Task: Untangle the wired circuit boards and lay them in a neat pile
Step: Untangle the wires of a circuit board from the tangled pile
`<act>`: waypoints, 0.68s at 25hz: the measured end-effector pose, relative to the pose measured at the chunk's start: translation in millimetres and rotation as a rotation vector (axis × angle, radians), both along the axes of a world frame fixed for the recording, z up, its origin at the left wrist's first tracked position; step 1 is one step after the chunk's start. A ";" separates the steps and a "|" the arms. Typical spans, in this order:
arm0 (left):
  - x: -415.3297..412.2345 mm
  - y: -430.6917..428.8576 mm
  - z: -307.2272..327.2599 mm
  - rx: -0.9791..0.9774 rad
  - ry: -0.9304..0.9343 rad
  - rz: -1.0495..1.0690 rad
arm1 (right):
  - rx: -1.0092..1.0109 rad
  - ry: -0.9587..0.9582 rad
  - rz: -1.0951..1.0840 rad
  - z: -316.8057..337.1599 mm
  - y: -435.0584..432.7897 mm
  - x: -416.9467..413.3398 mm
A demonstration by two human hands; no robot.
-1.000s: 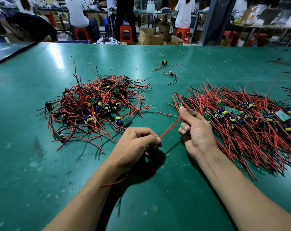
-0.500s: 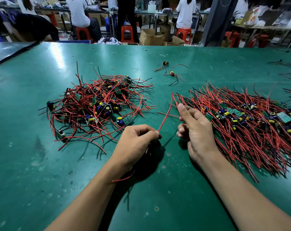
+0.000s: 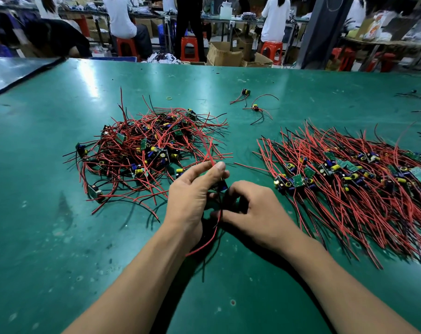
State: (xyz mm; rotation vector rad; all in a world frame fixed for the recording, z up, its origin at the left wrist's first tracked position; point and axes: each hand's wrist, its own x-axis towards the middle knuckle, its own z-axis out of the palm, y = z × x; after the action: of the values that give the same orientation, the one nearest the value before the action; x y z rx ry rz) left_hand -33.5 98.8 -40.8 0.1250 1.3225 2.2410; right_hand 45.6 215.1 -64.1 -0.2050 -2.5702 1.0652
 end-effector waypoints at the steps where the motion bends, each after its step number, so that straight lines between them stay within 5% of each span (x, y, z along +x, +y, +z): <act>1: 0.9 0.4 1.0 0.004 0.000 -0.009 | 0.035 0.016 -0.005 0.4 -1.8 0.0; 7: 2.9 -0.9 -2.9 -0.013 0.048 -0.031 | -0.157 0.265 -0.032 6.5 -6.4 -0.7; 13: -1.6 -7.4 -3.4 -0.045 0.137 -0.204 | -1.210 0.100 -0.013 27.0 -3.0 1.4; 17: -1.2 -9.7 1.4 -0.012 -0.015 -0.347 | -1.334 -0.016 0.110 34.1 8.8 6.8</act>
State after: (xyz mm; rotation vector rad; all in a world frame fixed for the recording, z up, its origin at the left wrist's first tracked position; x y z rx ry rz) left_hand -34.7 89.1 -39.3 0.3088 1.2025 1.9373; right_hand 52.4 223.8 -30.0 -0.3670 -1.4587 2.6056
